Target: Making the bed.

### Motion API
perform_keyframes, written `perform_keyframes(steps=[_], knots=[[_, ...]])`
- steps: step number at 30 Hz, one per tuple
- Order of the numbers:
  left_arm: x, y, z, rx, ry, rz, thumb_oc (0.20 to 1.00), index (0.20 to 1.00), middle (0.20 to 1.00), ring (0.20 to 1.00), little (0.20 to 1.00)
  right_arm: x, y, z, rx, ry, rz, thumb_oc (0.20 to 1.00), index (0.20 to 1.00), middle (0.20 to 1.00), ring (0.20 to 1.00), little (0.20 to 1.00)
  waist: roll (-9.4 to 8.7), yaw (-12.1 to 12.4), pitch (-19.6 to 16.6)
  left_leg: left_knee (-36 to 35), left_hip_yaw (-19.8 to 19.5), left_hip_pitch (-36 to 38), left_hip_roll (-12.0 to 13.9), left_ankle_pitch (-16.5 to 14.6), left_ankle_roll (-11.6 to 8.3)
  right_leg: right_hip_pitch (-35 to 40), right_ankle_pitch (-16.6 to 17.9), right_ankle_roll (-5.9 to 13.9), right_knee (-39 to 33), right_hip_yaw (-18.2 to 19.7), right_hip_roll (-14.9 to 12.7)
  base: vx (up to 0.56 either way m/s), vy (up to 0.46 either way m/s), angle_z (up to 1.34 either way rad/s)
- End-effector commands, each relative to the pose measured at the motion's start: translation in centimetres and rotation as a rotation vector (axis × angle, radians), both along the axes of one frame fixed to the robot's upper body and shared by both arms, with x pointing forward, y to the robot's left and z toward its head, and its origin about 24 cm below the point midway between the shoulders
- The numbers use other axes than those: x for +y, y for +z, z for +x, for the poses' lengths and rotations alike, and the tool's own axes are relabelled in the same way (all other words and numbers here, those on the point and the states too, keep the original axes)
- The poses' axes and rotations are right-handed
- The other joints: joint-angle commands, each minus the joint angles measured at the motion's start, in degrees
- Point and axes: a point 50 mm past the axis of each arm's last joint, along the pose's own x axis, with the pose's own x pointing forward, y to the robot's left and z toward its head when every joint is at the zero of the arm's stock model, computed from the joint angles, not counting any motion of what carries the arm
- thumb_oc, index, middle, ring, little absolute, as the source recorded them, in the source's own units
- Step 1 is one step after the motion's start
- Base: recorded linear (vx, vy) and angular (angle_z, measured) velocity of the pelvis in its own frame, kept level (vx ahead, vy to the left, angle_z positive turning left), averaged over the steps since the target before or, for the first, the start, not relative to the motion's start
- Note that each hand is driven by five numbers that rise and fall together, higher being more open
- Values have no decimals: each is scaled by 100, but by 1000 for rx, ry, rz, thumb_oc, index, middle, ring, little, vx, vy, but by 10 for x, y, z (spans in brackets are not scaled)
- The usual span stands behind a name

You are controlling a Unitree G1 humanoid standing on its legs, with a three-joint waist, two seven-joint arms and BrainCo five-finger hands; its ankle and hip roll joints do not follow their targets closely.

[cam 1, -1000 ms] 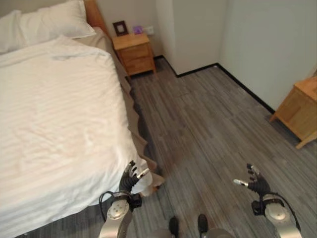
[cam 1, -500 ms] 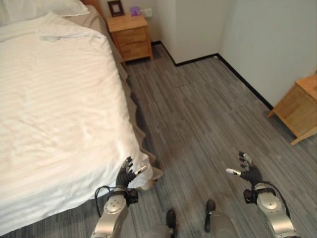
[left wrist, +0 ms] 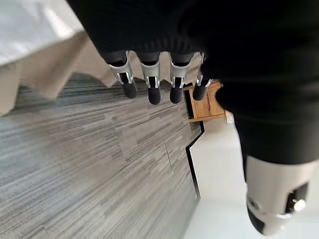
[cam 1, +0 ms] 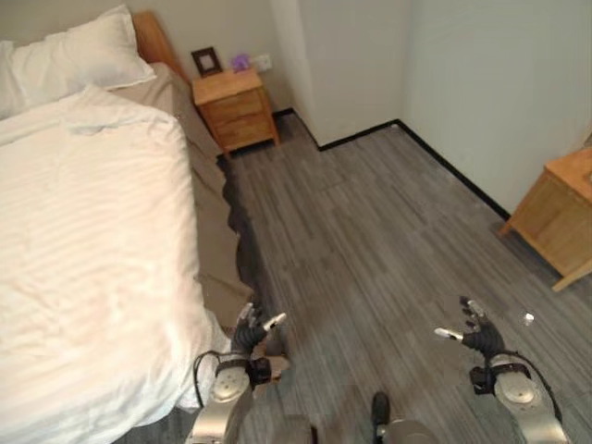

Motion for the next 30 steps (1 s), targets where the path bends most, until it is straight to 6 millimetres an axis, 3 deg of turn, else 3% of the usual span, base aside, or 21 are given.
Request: perform_keyframes(steps=[1,2,3,4,5,7,9,10,11,12,13,14,16,18,19,20,21,22,23,24,30], knots=[[9,25,10,-133,45,-16,1000,1000,1000,1000,1000,6,39,28,-193,53,-16,1000,1000,1000,1000,1000,93,117,344,-1224,196,653,-315,229,165,336,-486,697,-101,15,-304,408,-21,7],[8,23,8,-126,40,-10,1000,1000,1000,1000,1000,5,40,29,-199,49,-19,1000,1000,1000,1000,1000,187,150,317,-2019,351,615,-399,195,225,443,-563,761,-101,-7,-251,269,26,8],[7,23,7,-127,37,-11,1000,1000,1000,1000,1000,6,41,29,-199,54,-23,1000,1000,1000,1000,1000,197,176,287,-2227,308,682,-465,199,249,493,-580,778,-101,35,-260,510,50,20],[3,20,5,-114,29,0,1000,1000,1000,1000,1000,8,39,28,-192,66,-29,1000,1000,1000,1000,1000,356,212,207,-3083,445,603,-563,624,250,644,-697,775,-101,30,-105,337,36,17],[3,20,4,-114,29,0,1000,1000,1000,1000,1000,8,39,28,-191,66,-29,1000,1000,1000,1000,1000,345,212,221,-3143,449,655,-579,651,252,668,-708,779,-101,32,-119,466,37,24],[1,18,4,-102,23,4,1000,1000,1000,1000,1000,9,37,28,-182,66,-44,1000,1000,1000,1000,1000,375,225,192,-3483,911,563,-434,1059,175,1050,-957,742,-66,51,-49,405,38,14],[2,15,-1,-91,20,7,1000,1000,1000,1000,1000,14,34,25,-170,78,-37,1000,1000,1000,1000,1000,272,232,-29,-3766,840,991,-498,868,399,1202,-1210,829,433,-8,-177,473,115,6],[2,15,-1,-91,20,8,1000,1000,1000,1000,1000,14,34,24,-169,78,-37,1000,1000,1000,1000,1000,264,230,-30,-3785,840,1006,-509,876,403,1198,-1230,835,457,-10,-188,494,181,-5],[3,14,-1,-76,7,25,1000,1000,1000,1000,1000,18,27,20,-148,75,-25,1000,1000,1000,1000,1000,144,191,-131,-3987,866,1329,-554,754,535,925,-1182,1030,1520,-29,-327,307,166,-2],[4,15,-1,-72,-5,39,1000,1000,1000,1000,1000,20,25,17,-141,75,-10,1000,1000,1000,1000,1000,73,125,-97,-3987,862,1497,-602,626,630,599,-907,1165,2278,-7,-463,298,165,14],[4,15,-1,-73,-5,39,1000,1000,1000,1000,1000,20,25,17,-141,75,-11,1000,1000,1000,1000,1000,84,135,-113,-3987,869,1472,-588,636,630,569,-891,1162,2279,2,-450,132,147,15],[8,20,4,-90,-16,73,1000,1000,1000,1000,1000,25,26,17,-149,86,-2,1000,1000,1000,1000,1000,71,8,74,-3987,820,1698,-601,473,782,-99,-241,1323,3382,68,-695,71,108,7],[9,23,8,-101,-22,90,1000,1000,1000,1000,1000,28,25,17,-154,87,-1,1000,1000,1000,1000,1000,101,-139,195,-3987,664,1797,-549,403,811,-635,-331,1219,4089,425,-572,137,84,35],[10,25,9,-111,-25,99,1000,1000,1000,1000,1000,28,24,16,-152,87,-9,1000,1000,1000,1000,1000,109,-162,220,-3987,592,1834,-532,365,792,-747,-450,1153,4033,491,-548,127,1,86],[11,28,12,-123,-29,106,1000,1000,1000,1000,1000,29,24,16,-149,83,-3,1000,1000,1000,1000,1000,110,-188,225,-3987,537,1847,-517,348,756,-805,-555,1110,3773,585,-494,189,-100,82],[13,32,16,-141,-33,112,1000,1000,1000,1000,1000,29,23,17,-151,71,17,1000,1000,1000,1000,1000,85,-255,251,-3987,399,1872,-473,315,658,-742,-789,1064,2948,713,-388,187,-97,68],[13,32,16,-141,-33,112,1000,1000,1000,1000,1000,29,23,17,-151,71,17,1000,1000,1000,1000,1000,89,-255,250,-3987,398,1871,-469,315,657,-739,-784,1064,2939,711,-384,261,-191,76],[13,34,20,-152,-37,114,1000,1000,1000,1000,1000,29,22,16,-152,58,34,1000,1000,1000,1000,1000,3,-338,173,-3987,224,1872,-508,257,575,-614,-780,1040,1573,1139,-196,143,-110,59],[13,34,20,-151,-37,114,1000,1000,1000,1000,1000,29,22,16,-152,58,35,1000,1000,1000,1000,1000,11,-344,182,-3987,216,1888,-498,249,574,-565,-756,1039,1510,1126,-188,260,-189,66],[13,34,21,-151,-43,118,1000,1000,1000,1000,1000,27,20,13,-145,47,44,1000,1000,1000,1000,1000,-84,-420,94,-3987,29,1893,-576,208,558,-366,-534,1009,643,1666,-77,176,-142,80],[11,26,14,-118,-43,120,1000,1000,1000,1000,1000,27,15,7,-112,72,25,1000,1000,1000,1000,1000,-72,-375,-175,-3987,-102,2060,-546,111,524,92,-402,986,341,1413,-159,148,-129,71]])
